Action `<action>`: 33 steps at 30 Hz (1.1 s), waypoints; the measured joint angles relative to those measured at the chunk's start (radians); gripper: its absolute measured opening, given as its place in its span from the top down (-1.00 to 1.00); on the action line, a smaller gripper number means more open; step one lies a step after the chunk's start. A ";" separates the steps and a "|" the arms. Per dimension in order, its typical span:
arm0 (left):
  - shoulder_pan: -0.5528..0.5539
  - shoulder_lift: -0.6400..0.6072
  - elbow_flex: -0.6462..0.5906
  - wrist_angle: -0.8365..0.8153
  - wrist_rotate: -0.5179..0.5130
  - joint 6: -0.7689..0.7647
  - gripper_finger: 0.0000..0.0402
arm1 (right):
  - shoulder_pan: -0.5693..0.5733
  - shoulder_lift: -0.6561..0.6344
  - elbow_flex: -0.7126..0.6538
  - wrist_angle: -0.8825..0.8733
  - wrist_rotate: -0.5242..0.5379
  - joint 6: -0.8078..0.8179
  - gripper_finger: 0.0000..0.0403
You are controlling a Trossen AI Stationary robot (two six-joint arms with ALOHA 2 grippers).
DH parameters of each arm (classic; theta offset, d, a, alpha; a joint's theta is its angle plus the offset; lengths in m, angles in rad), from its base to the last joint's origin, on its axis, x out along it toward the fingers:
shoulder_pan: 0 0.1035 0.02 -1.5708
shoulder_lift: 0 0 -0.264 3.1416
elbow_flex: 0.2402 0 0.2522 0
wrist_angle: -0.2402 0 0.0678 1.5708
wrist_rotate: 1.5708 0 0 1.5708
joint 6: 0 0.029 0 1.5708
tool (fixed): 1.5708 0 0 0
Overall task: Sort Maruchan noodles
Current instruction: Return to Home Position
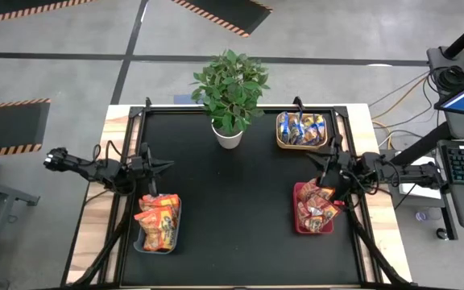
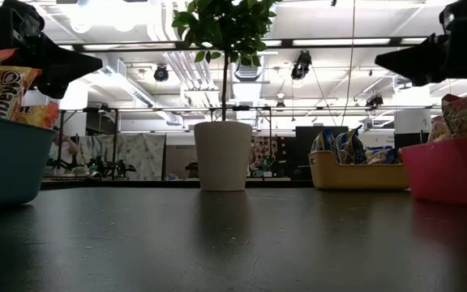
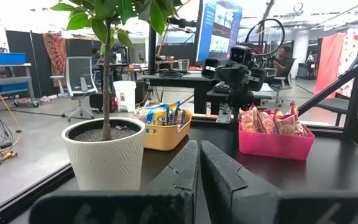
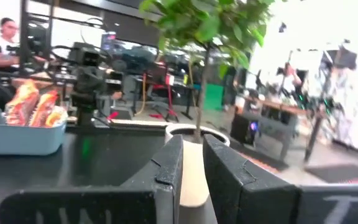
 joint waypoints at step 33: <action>0.000 0.003 0.000 0.000 0.001 0.000 1.00 | 0.000 0.006 0.000 -0.031 0.022 0.072 0.74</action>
